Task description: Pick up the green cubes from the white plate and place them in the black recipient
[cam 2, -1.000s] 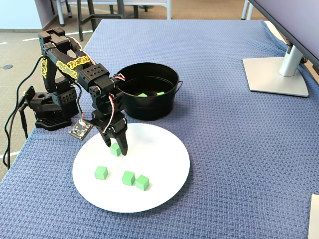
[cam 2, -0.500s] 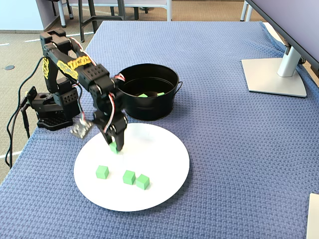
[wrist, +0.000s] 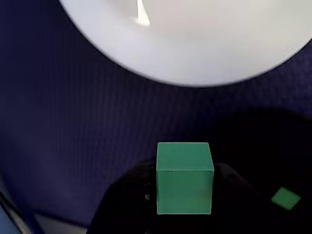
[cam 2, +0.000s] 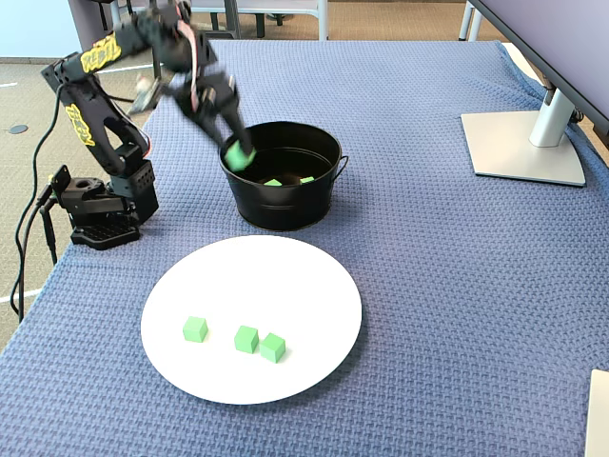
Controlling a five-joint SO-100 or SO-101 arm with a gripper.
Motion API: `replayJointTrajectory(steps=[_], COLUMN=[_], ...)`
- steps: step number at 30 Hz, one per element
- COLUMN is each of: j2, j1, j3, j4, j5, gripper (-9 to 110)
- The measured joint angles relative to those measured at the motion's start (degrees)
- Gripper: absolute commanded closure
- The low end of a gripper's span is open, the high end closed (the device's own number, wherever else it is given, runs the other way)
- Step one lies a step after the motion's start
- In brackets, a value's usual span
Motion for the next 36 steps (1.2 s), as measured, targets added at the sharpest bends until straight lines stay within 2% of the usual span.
replayJointTrajectory(steps=[4,7,8,10,12,16,20,23,26,31,36], j2=[-2.1,-7.2,-9.2,-12.9,-14.4,-13.5,-9.2,-5.0,-3.6,-8.9,-20.2], j1=[-13.3,-19.2,-20.4,-22.3,-24.8,-27.2,-23.4,-13.7,-2.6,14.8,24.9], j3=[-1.5,0.2,0.8,1.5,1.5,0.2,-5.4,-7.6,-5.7,6.6,12.1], j4=[-2.1,-7.2,-8.6,-10.2,-10.3,-7.6,-2.1,1.3,2.6,-7.0,-17.3], j5=[2.7,2.8,2.8,2.4,0.8,-2.5,-5.4,-8.6,-16.0,-32.3,-40.4], gripper=[102,102,96,70,65,65,68,69,69,73,76])
